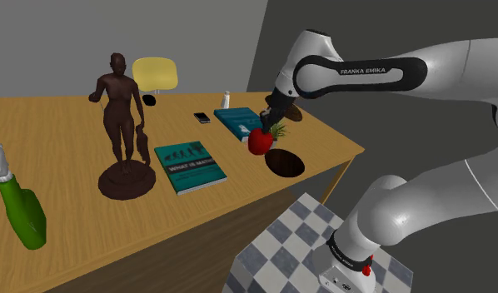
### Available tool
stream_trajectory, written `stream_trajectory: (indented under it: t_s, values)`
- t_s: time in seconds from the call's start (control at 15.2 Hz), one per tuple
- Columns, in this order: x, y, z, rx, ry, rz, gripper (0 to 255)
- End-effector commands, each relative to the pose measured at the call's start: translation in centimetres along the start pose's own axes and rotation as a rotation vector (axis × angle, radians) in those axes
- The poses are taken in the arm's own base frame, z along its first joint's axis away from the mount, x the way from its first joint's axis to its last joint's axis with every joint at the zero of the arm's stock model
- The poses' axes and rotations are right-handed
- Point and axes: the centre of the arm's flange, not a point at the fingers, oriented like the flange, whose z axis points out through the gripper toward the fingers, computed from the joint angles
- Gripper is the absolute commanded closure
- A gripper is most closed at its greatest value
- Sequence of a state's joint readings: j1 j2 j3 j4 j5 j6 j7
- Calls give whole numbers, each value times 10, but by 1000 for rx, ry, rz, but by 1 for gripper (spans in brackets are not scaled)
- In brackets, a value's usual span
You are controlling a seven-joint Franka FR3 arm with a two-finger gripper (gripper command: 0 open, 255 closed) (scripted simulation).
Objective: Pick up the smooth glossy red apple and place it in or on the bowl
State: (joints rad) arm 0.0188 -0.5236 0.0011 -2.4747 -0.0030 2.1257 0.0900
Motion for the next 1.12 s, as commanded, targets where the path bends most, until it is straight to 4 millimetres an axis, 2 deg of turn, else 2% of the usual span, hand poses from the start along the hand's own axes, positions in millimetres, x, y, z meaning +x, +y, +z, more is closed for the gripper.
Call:
stream_trajectory:
  t_s: [0.0, 0.13, 0.99, 1.06]
  values:
    - [2, 0, -11, 0, 0, 0, 255]
    - [3, 0, -16, 0, 0, 0, 255]
    - [-48, 149, -92, 0, 0, 0, 255]
    - [-49, 149, -87, 0, 0, 0, 255]
